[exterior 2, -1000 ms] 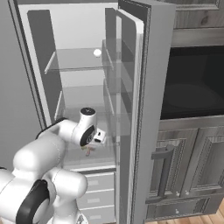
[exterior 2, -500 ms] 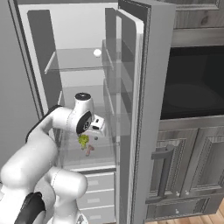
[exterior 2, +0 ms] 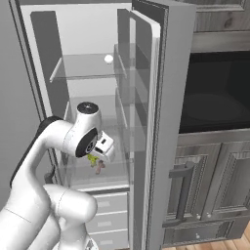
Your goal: Place the broccoli and mushroom inside the fridge drawer. Close the drawer after placing the vegetables.
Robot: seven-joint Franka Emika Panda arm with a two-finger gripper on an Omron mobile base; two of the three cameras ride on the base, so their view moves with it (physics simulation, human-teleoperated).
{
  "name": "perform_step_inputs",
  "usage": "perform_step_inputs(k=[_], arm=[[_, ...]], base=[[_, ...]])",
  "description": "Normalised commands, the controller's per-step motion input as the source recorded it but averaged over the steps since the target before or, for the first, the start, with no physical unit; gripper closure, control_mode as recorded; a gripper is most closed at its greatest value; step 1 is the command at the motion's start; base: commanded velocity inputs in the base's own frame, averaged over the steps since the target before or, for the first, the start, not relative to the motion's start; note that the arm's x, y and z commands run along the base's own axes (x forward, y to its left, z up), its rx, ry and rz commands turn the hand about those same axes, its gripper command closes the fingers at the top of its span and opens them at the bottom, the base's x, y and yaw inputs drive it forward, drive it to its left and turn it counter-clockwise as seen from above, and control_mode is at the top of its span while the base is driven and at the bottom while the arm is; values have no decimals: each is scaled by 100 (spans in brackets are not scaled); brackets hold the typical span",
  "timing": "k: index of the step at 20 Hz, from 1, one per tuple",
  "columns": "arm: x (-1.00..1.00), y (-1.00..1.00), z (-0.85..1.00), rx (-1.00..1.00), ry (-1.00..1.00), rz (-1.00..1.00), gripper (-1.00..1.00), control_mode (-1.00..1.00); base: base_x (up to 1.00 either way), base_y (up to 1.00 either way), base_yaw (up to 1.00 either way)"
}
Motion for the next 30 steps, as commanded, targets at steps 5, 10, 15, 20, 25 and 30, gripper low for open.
perform_step_inputs(k=[5,10,15,20,25,30], arm=[[-72,-6,7,15,0,-32,-100,-100],[4,-33,-14,9,0,-23,-100,-100],[67,-14,-26,4,-2,-12,-100,-100],[82,-1,-26,7,-5,-6,-100,-100],[62,0,-10,12,-8,-2,-100,-100],[51,0,0,10,-7,0,-100,-100]], base=[[0,0,0],[0,0,0],[0,0,0],[0,0,0],[0,0,0],[0,0,0]])
